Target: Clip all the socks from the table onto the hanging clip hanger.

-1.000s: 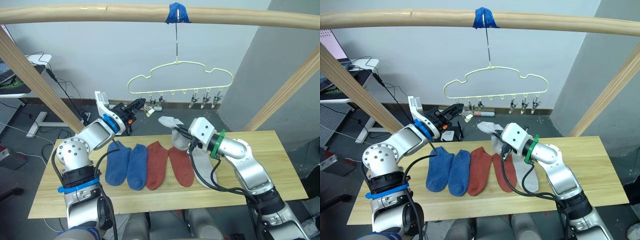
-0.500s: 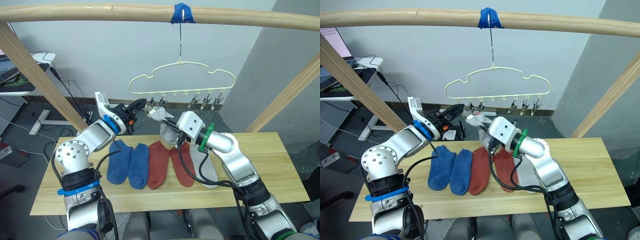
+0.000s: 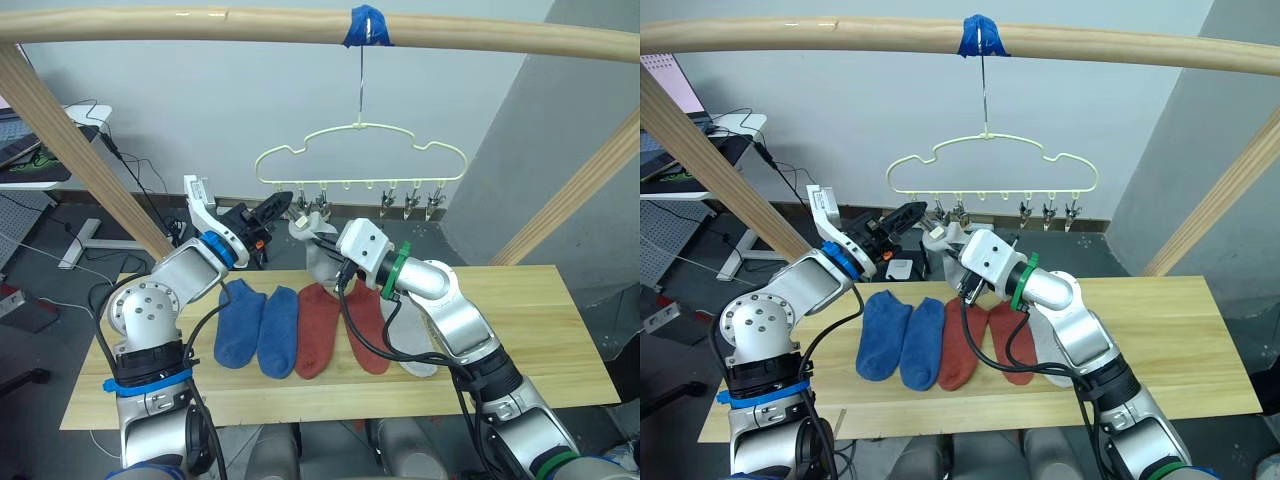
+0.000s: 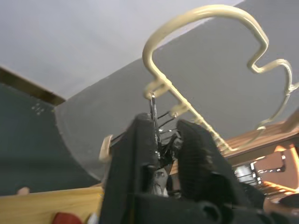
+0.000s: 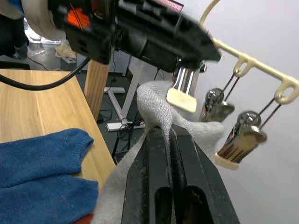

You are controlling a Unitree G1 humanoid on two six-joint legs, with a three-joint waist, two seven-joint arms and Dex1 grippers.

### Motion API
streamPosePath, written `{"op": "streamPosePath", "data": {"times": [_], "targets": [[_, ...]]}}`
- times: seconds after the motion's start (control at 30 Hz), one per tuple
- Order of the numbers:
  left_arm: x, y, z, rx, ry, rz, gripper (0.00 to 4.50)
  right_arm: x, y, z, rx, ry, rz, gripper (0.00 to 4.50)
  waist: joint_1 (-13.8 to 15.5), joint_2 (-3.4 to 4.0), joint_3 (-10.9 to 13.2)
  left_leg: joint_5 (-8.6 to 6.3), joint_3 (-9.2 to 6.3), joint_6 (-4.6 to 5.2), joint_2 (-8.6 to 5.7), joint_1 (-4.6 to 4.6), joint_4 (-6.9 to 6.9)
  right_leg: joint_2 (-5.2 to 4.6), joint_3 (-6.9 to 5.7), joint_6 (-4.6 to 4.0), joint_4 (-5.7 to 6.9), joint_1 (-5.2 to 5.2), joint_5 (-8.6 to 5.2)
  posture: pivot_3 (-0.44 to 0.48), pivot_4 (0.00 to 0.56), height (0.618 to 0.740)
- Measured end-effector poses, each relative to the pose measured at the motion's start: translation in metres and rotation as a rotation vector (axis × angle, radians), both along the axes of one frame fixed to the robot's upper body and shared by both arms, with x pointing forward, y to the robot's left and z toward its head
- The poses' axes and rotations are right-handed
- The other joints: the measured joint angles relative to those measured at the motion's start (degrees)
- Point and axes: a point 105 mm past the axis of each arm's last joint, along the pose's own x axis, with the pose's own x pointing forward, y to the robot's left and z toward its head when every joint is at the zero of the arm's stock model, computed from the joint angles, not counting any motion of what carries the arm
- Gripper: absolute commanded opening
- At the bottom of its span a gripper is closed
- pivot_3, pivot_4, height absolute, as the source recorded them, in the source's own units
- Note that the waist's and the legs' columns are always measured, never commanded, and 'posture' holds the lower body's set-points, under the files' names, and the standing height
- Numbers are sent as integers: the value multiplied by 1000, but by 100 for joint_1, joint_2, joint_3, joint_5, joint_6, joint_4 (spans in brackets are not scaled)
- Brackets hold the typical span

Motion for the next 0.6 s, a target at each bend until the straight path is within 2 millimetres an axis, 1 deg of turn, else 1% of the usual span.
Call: {"op": "streamPosePath", "data": {"times": [0.13, 0.27, 0.3, 0.33, 0.4, 0.47, 0.53, 0.6], "targets": [[-1, 0, 1, -4, -2, -11, 2901, 2, 0, -1, -2, 4, -6, 0, 0, 0, 0, 0, -1, 0, 0, 0, 0, 1, -1, 0, 2, -1, 0, -44, 187, 740], [-3, 7, 1, 29, -8, -8, 4150, 4, 1, -5, -2, 34, -15, 0, -3, 0, 0, 0, 0, 0, 1, 0, -1, 1, -1, 0, 3, -3, 0, -43, 189, 740], [-4, 11, 0, 44, -7, 1, 4472, 5, 2, -6, 2, 48, -15, 214, -5, 0, 0, 0, 0, 0, 1, 0, -1, 1, 0, 0, 3, -3, 0, -43, 190, 740], [-5, 14, -1, 61, -5, 8, 4500, 5, 3, -8, 6, 63, -15, 449, -7, 0, 0, 0, 0, 0, 2, 0, -1, 1, 0, 0, 3, -4, 0, -41, 192, 740], [-15, 25, -5, 143, -10, 11, 4500, 6, 6, -11, 47, 132, -12, 977, -40, 1, 0, 0, 2, 0, 5, -4, -6, 3, 3, -5, 6, -13, 2, -37, 194, 740], [-24, 31, -8, 220, -22, 9, 4500, 6, 7, -16, 70, 207, -5, 1736, -31, 0, 0, 0, -3, 0, 5, -14, -6, 3, -3, -24, 8, -22, 10, -34, 195, 740], [-30, 29, -12, 265, -29, -10, 4500, 5, 8, -22, 79, 266, -2, 2436, 1, 0, 0, 0, -6, 0, 5, -30, -1, 2, -6, -25, 9, -36, 11, -33, 196, 740], [-35, 26, -18, 303, -31, -34, 4500, 5, 6, -26, 75, 289, -4, 3144, 50, 0, 0, 1, -6, 0, 4, -52, 7, 2, -8, -24, 9, -53, 12, -30, 197, 740]]}}
